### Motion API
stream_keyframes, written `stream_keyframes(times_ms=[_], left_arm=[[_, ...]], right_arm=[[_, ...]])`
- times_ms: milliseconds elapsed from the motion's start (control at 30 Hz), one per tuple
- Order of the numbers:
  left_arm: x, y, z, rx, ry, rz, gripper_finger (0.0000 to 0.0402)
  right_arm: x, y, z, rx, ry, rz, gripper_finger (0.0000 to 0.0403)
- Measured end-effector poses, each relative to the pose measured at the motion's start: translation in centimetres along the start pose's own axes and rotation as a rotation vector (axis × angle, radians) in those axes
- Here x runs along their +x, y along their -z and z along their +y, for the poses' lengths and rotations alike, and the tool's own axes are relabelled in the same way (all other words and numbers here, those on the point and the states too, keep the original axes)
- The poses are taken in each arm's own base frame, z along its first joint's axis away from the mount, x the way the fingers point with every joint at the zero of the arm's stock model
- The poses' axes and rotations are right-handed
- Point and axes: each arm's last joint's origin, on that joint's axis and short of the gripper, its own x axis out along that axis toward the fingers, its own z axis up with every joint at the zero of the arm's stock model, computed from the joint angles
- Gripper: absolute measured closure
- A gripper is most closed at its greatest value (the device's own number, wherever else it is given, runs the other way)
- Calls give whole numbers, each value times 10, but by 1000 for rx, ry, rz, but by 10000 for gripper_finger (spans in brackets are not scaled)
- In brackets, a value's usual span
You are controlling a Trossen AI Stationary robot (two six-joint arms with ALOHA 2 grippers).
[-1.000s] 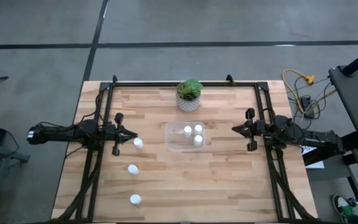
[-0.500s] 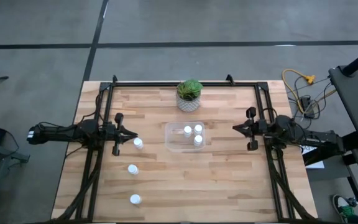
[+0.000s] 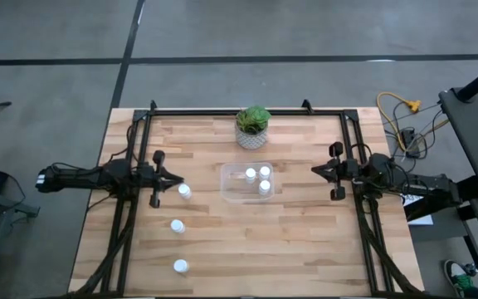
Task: Pick and place pill bottles into a basket
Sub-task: Put the white medicine bottle into the transparent bin
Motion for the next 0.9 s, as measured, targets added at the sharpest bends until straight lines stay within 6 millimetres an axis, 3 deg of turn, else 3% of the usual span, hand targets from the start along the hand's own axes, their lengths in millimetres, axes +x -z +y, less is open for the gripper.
stream_keyframes(times_ms=[333,467,600,900], left_arm=[[0,-7,0,-9,-9,-73,389],[-1,-19,1,-120,-5,-189,389],[-3,-29,1,-113,-4,-290,387],[3,-43,2,-13,-20,-247,334]], right_arm=[[0,0,0,-3,0,0,394],[0,0,0,2,0,0,394],[0,0,0,-1,1,0,394],[0,0,0,0,1,0,394]])
